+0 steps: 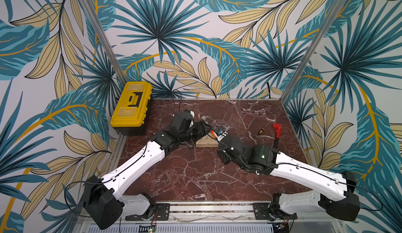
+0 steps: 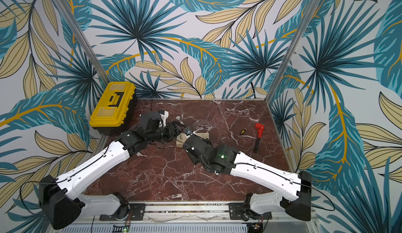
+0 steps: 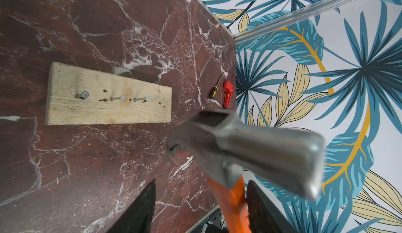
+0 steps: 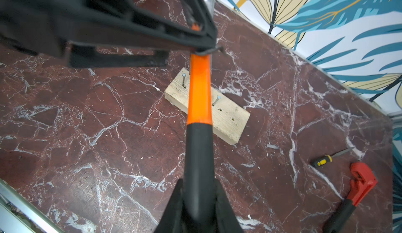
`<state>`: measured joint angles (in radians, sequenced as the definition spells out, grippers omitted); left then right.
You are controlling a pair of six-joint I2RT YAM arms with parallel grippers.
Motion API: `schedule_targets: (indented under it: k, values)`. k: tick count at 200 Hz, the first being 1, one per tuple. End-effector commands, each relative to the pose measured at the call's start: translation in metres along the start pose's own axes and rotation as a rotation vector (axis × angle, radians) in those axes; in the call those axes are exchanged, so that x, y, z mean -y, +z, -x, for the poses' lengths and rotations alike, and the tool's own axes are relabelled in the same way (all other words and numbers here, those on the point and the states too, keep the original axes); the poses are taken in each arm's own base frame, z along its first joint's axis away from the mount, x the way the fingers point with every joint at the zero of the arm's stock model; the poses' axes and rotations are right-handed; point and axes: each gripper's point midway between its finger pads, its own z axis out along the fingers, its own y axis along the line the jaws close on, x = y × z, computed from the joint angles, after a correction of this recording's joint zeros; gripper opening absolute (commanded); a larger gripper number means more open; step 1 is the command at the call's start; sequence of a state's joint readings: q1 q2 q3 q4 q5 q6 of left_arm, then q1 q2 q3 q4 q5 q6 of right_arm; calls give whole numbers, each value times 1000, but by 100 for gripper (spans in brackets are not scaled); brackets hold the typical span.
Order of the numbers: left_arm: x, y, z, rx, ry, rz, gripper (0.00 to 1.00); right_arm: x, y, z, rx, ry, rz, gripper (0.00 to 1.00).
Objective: Use a claw hammer to pull out a nail
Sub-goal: Pick up the hammer at the center of the board.
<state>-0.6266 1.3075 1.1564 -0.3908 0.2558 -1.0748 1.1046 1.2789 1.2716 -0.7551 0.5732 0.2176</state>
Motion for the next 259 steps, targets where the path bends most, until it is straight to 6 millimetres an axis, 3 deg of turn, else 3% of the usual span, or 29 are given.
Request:
schedule_targets:
  k: [1, 48, 92, 150, 173, 194, 203, 214, 239, 259]
  values:
    - [19, -4, 4, -9, 2, -56, 66, 12, -13, 38, 140, 11, -95, 0]
    - [19, -1, 5, -9, -17, -53, 64, 2, -13, 45, 154, -65, -145, 0]
    - [14, -3, 6, 0, -31, -46, 54, 2, -13, 48, 169, -88, -186, 0]
    - [7, -3, 7, -5, -58, -46, 32, 4, -18, 50, 193, -137, -242, 0]
    - [6, -2, 7, -4, -65, -49, 18, 4, -19, 50, 198, -147, -250, 0]
    - [6, -3, 9, 3, -68, -56, 0, 3, -20, 50, 201, -134, -241, 0]
    - [6, -3, 10, 9, -68, -62, 0, 3, -20, 50, 203, -126, -235, 0]
    - [6, -5, 12, 17, -70, -67, 0, 4, -22, 49, 206, -110, -224, 7]
    - [7, -8, 15, 33, -56, -80, 0, 8, -30, 47, 228, -45, -193, 40]
    - [6, -11, 19, 57, -47, -87, 0, 14, -39, 45, 255, 28, -154, 49]
